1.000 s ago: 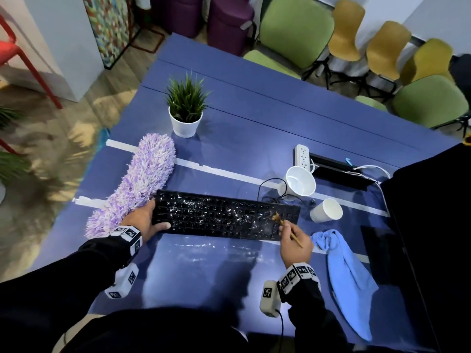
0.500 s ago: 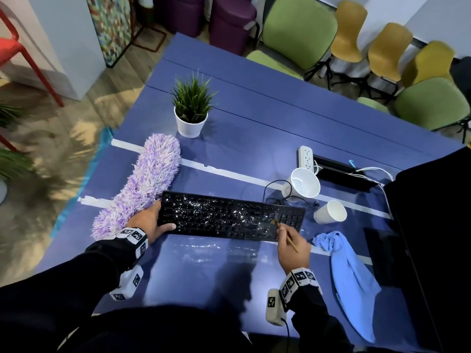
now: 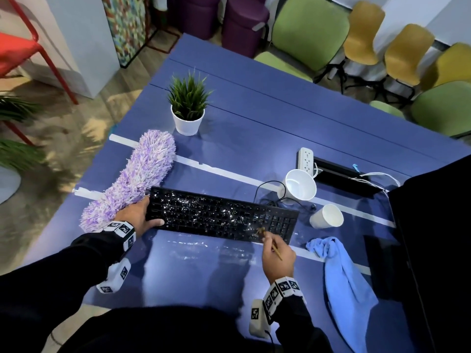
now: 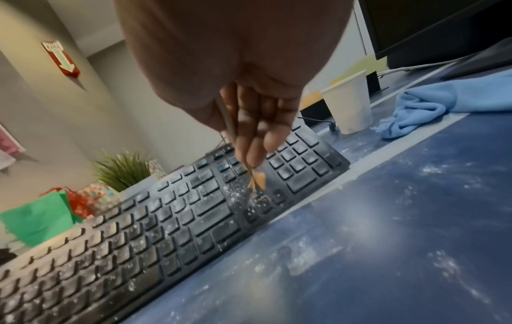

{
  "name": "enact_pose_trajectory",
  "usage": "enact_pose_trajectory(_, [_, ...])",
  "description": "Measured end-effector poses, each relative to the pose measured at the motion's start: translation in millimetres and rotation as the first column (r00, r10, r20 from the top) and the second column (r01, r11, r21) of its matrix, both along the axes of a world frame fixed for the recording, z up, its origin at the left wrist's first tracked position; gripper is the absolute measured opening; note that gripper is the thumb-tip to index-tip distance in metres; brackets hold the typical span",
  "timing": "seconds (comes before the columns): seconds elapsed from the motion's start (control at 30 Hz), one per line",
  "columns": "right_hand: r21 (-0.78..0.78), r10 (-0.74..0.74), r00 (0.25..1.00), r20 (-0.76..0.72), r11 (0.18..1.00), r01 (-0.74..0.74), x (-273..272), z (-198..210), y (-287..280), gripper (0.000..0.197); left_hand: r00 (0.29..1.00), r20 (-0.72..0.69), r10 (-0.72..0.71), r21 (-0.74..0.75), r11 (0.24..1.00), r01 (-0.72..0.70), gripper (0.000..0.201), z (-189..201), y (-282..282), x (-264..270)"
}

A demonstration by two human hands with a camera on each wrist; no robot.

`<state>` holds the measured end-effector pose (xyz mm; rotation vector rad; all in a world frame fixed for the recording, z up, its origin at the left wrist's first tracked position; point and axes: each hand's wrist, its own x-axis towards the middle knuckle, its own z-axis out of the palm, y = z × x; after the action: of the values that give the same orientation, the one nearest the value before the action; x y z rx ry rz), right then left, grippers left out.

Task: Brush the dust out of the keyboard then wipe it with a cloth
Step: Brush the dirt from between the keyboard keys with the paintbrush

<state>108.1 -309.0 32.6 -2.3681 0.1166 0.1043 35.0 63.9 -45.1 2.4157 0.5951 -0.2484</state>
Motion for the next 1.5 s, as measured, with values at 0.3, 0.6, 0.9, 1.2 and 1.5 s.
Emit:
enact_pose_trajectory(0.3, [0.129, 0.087, 0.996, 0.018, 0.988, -0.089, 4.3, -4.8, 3.7, 0.017, 1.000, -0.021, 0.021, 0.040, 0.999, -0.020, 0.078, 4.9, -8.4, -0.4])
enact_pose_trajectory(0.6, [0.045, 0.229, 0.973, -0.025, 0.973, -0.228, 3.3, -13.6, 5.5, 0.020, 0.999, -0.040, 0.027, 0.056, 0.998, -0.025, 0.078, 2.6, -8.2, -2.4])
enact_pose_trajectory(0.9, [-0.010, 0.311, 0.948, -0.075, 0.950, -0.312, 5.1, -8.6, 9.9, 0.023, 1.000, -0.027, 0.007, 0.005, 1.000, -0.007, 0.077, -0.9, -5.3, -2.9])
enact_pose_trajectory(1.2, [-0.048, 0.293, 0.948, -0.124, 0.953, -0.300, -2.1, -16.6, 8.1, 0.024, 1.000, -0.011, 0.008, -0.006, 1.000, -0.008, 0.080, -4.8, -3.6, -2.9])
enact_pose_trajectory(1.5, [-0.030, 0.165, 0.984, -0.066, 0.986, -0.167, -0.5, -6.0, 2.7, 0.022, 1.000, -0.018, 0.010, -0.003, 1.000, -0.010, 0.075, -6.1, -1.2, -3.5])
